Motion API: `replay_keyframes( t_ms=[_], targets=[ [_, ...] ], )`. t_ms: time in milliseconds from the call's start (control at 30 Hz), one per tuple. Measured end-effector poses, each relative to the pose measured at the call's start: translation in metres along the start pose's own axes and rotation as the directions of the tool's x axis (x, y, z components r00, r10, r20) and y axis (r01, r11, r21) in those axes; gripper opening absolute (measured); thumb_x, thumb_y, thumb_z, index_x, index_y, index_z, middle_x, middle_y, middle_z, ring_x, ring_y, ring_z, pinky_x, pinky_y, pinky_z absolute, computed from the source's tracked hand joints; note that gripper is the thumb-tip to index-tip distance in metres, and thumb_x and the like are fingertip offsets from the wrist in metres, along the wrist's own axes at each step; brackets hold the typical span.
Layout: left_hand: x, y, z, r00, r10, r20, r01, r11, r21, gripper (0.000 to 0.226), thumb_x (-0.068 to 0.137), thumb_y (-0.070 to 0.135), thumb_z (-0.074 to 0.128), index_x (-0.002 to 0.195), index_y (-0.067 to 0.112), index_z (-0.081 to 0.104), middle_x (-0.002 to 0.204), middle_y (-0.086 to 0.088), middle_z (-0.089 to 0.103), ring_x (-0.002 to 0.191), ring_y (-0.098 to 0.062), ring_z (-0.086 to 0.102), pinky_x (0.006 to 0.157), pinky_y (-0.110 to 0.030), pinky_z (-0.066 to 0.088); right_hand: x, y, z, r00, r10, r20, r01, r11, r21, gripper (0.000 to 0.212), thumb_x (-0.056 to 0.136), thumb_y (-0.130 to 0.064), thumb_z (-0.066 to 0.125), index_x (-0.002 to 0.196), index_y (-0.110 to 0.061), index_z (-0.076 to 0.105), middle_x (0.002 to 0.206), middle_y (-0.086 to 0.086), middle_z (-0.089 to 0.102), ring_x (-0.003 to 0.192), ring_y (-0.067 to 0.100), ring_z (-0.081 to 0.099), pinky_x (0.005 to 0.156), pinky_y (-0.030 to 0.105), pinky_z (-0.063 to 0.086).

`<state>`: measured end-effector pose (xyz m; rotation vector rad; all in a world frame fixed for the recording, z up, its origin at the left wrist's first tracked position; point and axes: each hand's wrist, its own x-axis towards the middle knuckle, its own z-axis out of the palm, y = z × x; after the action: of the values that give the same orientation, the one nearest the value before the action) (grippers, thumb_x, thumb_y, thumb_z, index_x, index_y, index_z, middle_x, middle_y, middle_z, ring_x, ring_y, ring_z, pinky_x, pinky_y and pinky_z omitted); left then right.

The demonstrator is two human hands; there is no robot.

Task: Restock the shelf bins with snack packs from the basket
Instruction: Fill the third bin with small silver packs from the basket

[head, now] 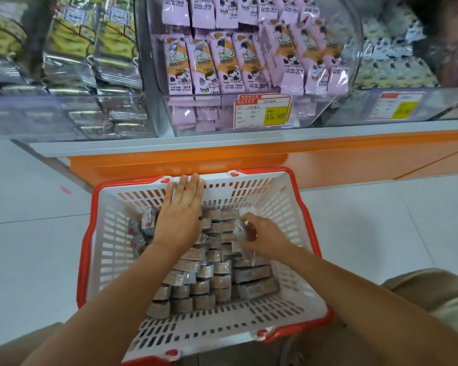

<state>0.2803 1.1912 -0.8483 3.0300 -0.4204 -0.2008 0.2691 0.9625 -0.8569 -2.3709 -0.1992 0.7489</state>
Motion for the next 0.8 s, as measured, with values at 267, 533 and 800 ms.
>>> replay_keyframes(
  t_ms=[267, 533, 800],
  targets=[
    [-0.005, 0.047, -0.066, 0.980, 0.196, -0.039, -0.176, 0.758, -0.628, 0.065, 0.100, 0.039, 0.053, 0.156, 0.024, 0.024, 0.158, 0.001, 0.033, 0.144, -0.017, 0.029, 0.111, -0.021, 0.018, -0.042, -0.037, -0.080, 0.938, 0.002, -0.346, 0.232, 0.739, 0.632, 0.043, 0.081, 0.005, 0.069, 0.115, -0.010, 0.048, 0.110, 0.018, 0.063, 0.100, 0.024, 0.064, 0.088, 0.039, 0.054],
    [0.006, 0.065, -0.123, 0.929, 0.250, -0.275, -0.369, 0.706, -0.605, 0.043, 0.095, 0.044, 0.049, 0.128, 0.019, 0.058, 0.111, 0.009, 0.055, 0.103, -0.011, 0.050, 0.085, -0.031, 0.041, -0.110, -0.062, -0.143, 0.867, -0.200, -0.457, 0.422, 0.783, 0.458, 0.041, 0.082, -0.015, 0.075, 0.117, -0.015, 0.053, 0.103, 0.004, 0.065, 0.091, 0.017, 0.064, 0.078, 0.031, 0.052],
    [0.023, 0.096, -0.185, 0.790, 0.338, -0.512, -0.537, 0.784, -0.312, 0.049, 0.092, 0.039, 0.041, 0.134, 0.016, 0.054, 0.124, -0.001, 0.054, 0.118, -0.019, 0.044, 0.101, -0.032, 0.030, -0.152, -0.073, -0.203, 0.737, -0.424, -0.527, 0.423, 0.897, -0.129, 0.029, 0.078, 0.002, 0.076, 0.102, -0.012, 0.066, 0.097, -0.002, 0.066, 0.087, 0.004, 0.059, 0.078, 0.012, 0.044]
  ],
)
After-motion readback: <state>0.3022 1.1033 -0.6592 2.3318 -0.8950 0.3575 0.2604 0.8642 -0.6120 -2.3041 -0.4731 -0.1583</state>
